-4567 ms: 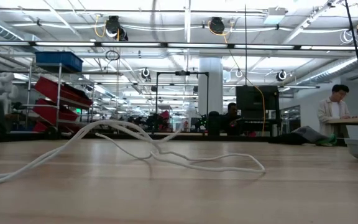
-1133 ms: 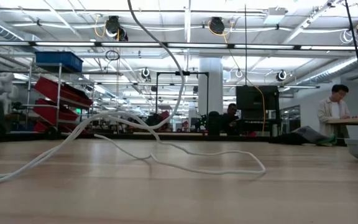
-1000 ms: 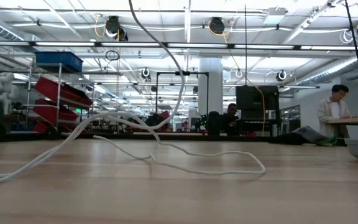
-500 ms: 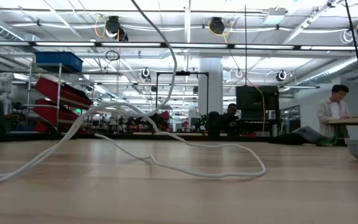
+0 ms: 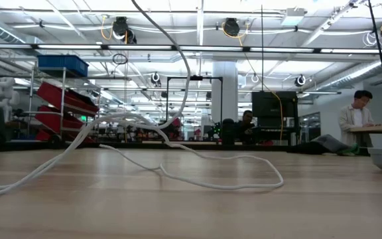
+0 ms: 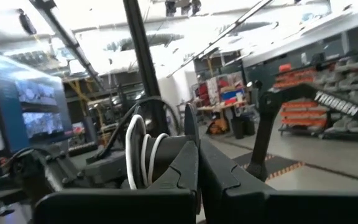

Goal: Coil cords
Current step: Coil the white cable wire onto the spool

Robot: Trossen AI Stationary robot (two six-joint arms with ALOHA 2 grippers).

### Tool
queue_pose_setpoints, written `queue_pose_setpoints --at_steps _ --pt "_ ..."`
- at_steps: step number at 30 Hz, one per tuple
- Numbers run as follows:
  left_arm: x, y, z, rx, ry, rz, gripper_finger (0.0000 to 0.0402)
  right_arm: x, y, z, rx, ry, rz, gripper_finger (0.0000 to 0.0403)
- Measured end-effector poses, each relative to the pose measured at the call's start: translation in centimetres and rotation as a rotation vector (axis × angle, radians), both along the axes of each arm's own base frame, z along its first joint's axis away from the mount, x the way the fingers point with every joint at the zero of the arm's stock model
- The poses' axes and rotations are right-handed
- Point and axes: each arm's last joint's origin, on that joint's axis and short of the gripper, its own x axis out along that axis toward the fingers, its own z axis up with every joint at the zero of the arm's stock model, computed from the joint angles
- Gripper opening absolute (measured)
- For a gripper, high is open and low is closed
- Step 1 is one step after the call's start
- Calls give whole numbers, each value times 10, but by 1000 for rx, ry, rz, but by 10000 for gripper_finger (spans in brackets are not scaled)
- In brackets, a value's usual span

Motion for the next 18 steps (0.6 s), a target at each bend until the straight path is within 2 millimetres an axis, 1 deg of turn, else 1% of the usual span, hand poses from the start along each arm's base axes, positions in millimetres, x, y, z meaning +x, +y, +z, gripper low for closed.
queue_pose_setpoints --at_steps 5,9,13,18 --pt "-4 -3 0 3 5 65 2 -4 8 -4 2 40 19 0" --pt "-5 -4 -1 4 26 134 2 -9 13 -3 46 36 26 0" --pt "-7 -6 -1 9 26 133 2 -12 17 -4 79 55 -24 0" --pt "-18 -10 5 16 40 106 2 -14 19 -11 56 114 -89 0"
